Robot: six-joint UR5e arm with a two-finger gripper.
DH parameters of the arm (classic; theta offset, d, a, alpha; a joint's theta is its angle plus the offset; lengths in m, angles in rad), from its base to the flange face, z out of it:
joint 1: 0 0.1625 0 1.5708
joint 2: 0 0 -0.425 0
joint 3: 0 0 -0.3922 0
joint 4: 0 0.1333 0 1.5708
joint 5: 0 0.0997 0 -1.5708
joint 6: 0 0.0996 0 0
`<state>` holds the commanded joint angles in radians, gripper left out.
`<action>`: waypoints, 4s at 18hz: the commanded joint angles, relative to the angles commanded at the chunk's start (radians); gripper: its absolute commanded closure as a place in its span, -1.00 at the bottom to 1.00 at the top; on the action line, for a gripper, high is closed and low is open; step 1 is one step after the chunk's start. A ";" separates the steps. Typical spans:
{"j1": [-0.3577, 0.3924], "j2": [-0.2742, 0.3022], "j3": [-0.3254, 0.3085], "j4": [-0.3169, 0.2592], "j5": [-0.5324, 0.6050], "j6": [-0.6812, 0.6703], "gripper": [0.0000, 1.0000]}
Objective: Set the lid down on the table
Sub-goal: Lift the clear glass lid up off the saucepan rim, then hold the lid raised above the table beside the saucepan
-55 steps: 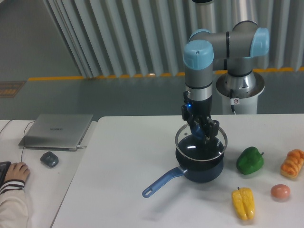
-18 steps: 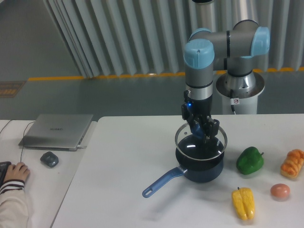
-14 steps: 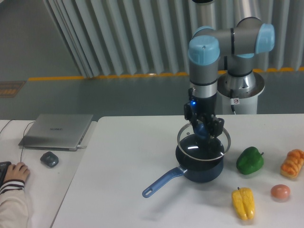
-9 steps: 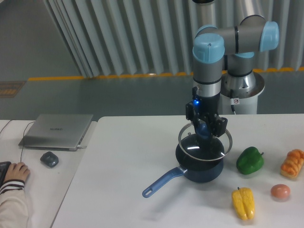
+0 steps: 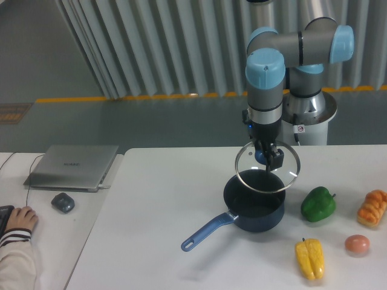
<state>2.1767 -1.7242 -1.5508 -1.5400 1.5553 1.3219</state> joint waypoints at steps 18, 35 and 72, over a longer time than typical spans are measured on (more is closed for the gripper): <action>0.137 0.146 -0.199 0.159 0.002 0.367 -0.04; 0.045 0.137 -0.299 0.221 0.175 0.378 0.05; -0.009 0.144 -0.336 0.201 0.261 0.453 0.11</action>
<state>2.1676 -1.5799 -1.8868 -1.3392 1.8162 1.7751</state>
